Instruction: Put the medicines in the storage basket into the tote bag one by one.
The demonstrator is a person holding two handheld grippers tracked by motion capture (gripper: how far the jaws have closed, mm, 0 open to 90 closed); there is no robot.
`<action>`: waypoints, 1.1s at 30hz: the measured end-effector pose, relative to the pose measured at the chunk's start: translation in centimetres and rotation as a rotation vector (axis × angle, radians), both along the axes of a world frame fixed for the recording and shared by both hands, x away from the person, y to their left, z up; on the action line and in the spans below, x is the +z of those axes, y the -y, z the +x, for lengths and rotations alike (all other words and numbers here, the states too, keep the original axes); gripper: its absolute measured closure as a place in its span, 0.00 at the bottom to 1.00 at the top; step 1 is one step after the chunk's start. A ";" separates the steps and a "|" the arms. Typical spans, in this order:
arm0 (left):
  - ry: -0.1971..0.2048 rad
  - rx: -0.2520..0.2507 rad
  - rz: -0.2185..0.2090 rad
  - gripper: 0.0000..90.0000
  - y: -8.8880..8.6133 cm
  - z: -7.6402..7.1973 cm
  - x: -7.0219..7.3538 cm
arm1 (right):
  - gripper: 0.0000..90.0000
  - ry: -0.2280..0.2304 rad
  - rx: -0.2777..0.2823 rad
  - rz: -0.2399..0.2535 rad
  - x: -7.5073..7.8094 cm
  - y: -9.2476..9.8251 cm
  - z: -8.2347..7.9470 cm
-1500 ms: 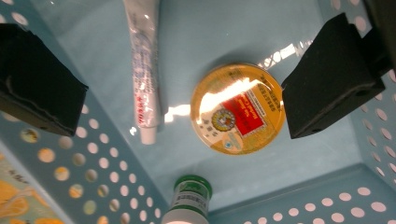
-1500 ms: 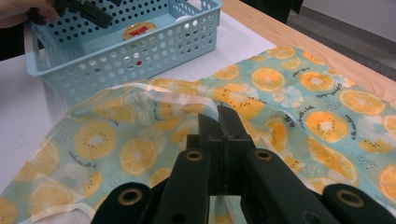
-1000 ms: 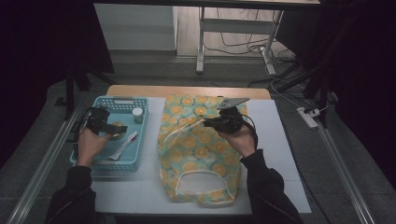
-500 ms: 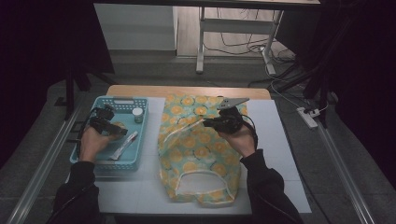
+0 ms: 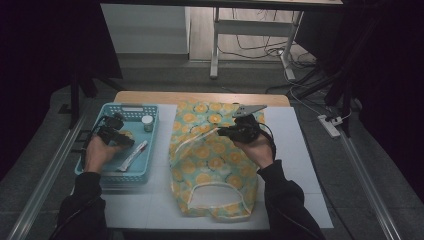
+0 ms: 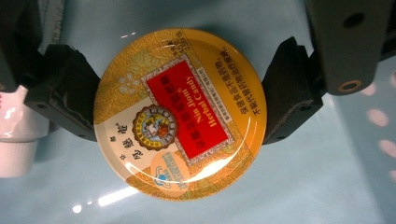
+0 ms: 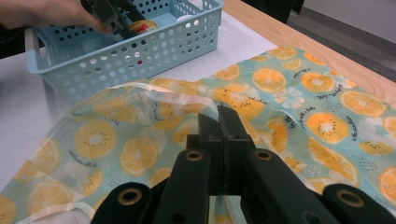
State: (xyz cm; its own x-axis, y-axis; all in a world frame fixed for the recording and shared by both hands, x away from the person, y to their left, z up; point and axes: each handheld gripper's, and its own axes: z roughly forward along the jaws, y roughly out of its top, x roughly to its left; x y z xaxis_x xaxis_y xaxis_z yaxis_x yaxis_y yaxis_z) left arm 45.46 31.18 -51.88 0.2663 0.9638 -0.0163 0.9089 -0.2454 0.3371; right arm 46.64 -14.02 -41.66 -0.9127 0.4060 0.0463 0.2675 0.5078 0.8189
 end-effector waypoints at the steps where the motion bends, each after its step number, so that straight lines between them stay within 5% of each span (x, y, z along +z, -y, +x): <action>1: 0.001 0.005 -0.005 0.23 0.0 0.0 0.0 | 1.00 0.000 0.000 0.001 0.0 0.0 0.0; 19: 0.084 -0.007 -0.088 0.23 -0.4 -1.2 2.3 | 1.00 0.000 -0.004 0.004 0.0 0.0 0.1; 33: 0.159 -0.096 -0.109 0.23 0.8 -3.8 4.7 | 1.00 0.003 -0.010 0.012 0.0 0.2 0.2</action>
State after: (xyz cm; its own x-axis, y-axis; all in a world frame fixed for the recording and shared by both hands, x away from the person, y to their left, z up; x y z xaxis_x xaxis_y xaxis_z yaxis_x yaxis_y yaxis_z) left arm 41.61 30.42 -47.20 0.3639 0.9289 -0.0695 0.8167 -0.2822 0.5034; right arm 46.83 -14.22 -41.70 -0.9087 0.4147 0.0486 0.2700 0.4948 0.8260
